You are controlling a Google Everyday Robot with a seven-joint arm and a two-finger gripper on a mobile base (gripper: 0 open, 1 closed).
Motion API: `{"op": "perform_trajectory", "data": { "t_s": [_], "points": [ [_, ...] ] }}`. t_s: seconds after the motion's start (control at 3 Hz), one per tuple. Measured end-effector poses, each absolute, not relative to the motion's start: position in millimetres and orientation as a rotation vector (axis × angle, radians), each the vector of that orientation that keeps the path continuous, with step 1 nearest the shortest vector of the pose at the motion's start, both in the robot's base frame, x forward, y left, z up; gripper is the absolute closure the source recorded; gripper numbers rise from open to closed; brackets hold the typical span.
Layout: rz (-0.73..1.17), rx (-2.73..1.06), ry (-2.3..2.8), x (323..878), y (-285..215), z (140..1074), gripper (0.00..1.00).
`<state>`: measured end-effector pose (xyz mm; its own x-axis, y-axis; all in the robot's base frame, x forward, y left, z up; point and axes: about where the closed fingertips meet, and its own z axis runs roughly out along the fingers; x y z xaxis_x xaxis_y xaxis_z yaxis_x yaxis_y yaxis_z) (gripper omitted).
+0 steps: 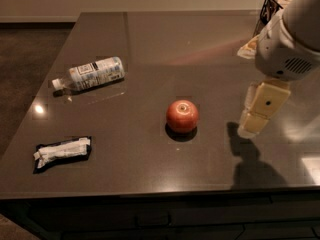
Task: Move apple near rxbar blueberry
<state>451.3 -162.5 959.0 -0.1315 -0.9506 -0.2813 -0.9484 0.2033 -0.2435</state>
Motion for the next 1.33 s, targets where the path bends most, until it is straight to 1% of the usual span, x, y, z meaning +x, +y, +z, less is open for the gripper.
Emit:
{"op": "perform_trajectory", "data": {
  "t_s": [0.67,1.33],
  "points": [
    [0.114,-1.849,2.022,486.1,-81.6,902.1,0.00],
    [0.173,-1.923,2.013,509.7,-39.3,851.2,0.00]
  ]
}}
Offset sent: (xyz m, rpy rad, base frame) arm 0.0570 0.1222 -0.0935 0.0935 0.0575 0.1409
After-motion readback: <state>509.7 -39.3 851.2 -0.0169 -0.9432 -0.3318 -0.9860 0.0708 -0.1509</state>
